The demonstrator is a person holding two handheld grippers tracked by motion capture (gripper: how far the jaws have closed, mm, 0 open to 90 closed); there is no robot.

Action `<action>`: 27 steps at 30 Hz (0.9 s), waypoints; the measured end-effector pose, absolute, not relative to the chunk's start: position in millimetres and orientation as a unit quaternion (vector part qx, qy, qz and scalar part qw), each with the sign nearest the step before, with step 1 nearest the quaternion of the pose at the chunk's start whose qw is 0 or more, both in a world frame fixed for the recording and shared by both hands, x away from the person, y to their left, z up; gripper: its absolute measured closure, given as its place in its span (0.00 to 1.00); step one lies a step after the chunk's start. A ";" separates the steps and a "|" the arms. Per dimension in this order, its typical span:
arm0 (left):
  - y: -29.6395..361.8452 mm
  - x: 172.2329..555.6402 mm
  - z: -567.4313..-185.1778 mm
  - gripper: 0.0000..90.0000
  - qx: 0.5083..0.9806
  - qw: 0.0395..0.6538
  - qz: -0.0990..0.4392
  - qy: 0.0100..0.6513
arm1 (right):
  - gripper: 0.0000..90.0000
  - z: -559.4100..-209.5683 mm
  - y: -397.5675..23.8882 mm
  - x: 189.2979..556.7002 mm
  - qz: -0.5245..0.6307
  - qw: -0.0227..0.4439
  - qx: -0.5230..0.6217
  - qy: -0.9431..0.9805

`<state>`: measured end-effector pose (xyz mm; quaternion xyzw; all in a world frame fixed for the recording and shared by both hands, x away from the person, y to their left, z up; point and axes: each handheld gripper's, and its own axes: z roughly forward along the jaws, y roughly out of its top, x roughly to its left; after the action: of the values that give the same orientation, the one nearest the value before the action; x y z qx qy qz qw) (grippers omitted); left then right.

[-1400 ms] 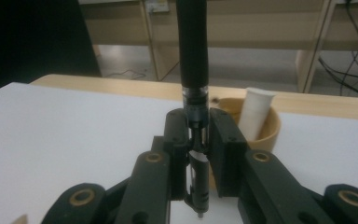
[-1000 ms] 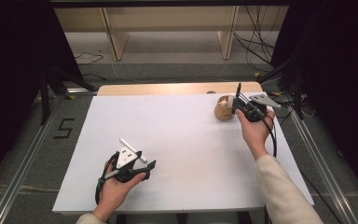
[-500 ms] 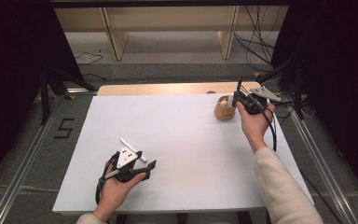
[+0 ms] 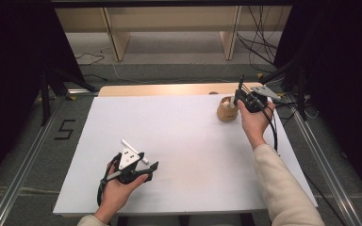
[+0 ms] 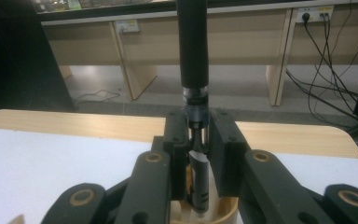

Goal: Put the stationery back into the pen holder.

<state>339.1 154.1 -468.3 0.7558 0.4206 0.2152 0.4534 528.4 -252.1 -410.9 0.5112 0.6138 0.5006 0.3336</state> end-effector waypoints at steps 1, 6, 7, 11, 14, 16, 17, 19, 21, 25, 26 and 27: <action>154.1 339.2 -468.3 0.38 0.756 0.453 0.215 0.420 | 0.87 -412.0 -252.1 529.5 0.500 0.333 0.512 0.614; 154.5 339.5 -468.5 0.38 0.755 0.454 0.216 0.421 | 0.87 -418.7 -251.1 533.6 0.492 0.332 0.515 0.619; 154.6 339.5 -468.5 0.38 0.755 0.454 0.216 0.421 | 0.87 -420.3 -250.9 534.4 0.489 0.331 0.515 0.621; 155.7 339.7 -468.4 0.38 0.754 0.454 0.215 0.422 | 0.84 -426.3 -250.1 536.1 0.476 0.324 0.519 0.632; 157.8 339.4 -468.5 0.38 0.753 0.454 0.215 0.425 | 0.75 -428.7 -251.2 533.8 0.470 0.317 0.521 0.637; 160.5 339.7 -468.7 0.39 0.752 0.453 0.216 0.427 | 0.71 -429.8 -252.4 529.4 0.463 0.322 0.521 0.641; 161.9 340.0 -468.7 0.40 0.751 0.452 0.216 0.430 | 0.68 -430.8 -253.6 526.1 0.461 0.322 0.522 0.642; 165.3 340.8 -468.6 0.41 0.749 0.449 0.218 0.436 | 0.64 -433.6 -256.3 518.6 0.456 0.317 0.525 0.645; 168.2 341.8 -468.7 0.44 0.746 0.445 0.221 0.444 | 0.61 -438.2 -258.3 509.4 0.451 0.308 0.526 0.652; 175.8 345.4 -471.8 0.50 0.739 0.429 0.225 0.467 | 0.54 -447.8 -260.8 490.4 0.441 0.289 0.520 0.672; 178.0 346.5 -472.7 0.52 0.742 0.423 0.226 0.469 | 0.52 -450.0 -261.0 485.9 0.440 0.283 0.517 0.677; 179.5 347.3 -473.7 0.54 0.743 0.418 0.226 0.472 | 0.51 -452.0 -260.7 481.8 0.439 0.276 0.515 0.683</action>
<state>347.3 179.5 -473.7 0.7432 0.4715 0.2255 0.4176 481.8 -260.7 -452.0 0.5147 0.6827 0.4390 0.2764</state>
